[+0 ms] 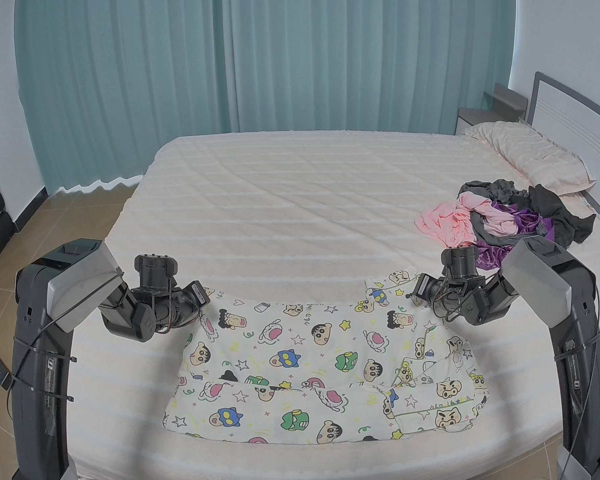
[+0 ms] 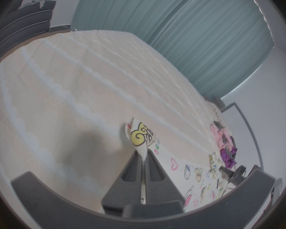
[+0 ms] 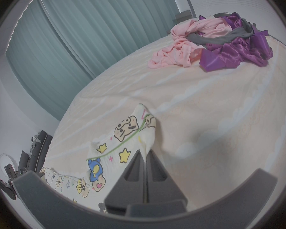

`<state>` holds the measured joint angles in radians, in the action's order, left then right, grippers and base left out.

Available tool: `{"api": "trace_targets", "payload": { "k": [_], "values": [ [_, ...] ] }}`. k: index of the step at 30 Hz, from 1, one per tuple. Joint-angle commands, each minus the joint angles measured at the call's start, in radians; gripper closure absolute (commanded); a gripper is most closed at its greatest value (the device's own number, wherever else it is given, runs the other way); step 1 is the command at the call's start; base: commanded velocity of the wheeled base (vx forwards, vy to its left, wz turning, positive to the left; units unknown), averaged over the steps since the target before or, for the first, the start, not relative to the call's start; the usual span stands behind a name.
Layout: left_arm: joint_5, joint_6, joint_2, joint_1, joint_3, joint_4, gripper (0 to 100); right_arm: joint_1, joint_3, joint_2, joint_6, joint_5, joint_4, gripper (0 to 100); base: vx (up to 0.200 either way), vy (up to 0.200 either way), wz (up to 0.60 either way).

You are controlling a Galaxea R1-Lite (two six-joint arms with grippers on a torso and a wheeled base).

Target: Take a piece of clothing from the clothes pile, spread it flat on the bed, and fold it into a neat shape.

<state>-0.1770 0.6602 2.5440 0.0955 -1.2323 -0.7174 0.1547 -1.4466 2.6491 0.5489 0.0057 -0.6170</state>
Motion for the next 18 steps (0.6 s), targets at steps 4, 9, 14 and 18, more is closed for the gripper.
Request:
{"api": "trace_targets", "payload": {
  "k": [4, 9, 14, 18],
  "values": [
    [0.005, 0.070, 0.012, 0.001, 0.011, -0.126, 100, -0.024, 0.026, -0.023, 0.003, 0.002, -0.063, 100, 0.000, 0.000, 0.00],
    [0.008, 0.070, 0.016, 0.001, 0.008, -0.128, 100, -0.024, 0.031, -0.023, 0.005, 0.002, -0.110, 100, 0.000, 0.000, 0.00],
    [0.010, 0.070, 0.021, 0.000, 0.002, -0.129, 100, -0.018, 0.032, -0.023, 0.002, -0.006, -0.145, 100, 0.000, 0.000, 0.00],
    [0.010, 0.070, 0.024, 0.000, 0.002, -0.139, 100, -0.014, 0.046, -0.026, 0.000, -0.006, -0.156, 100, 0.000, 0.000, 0.00]
  ]
}}
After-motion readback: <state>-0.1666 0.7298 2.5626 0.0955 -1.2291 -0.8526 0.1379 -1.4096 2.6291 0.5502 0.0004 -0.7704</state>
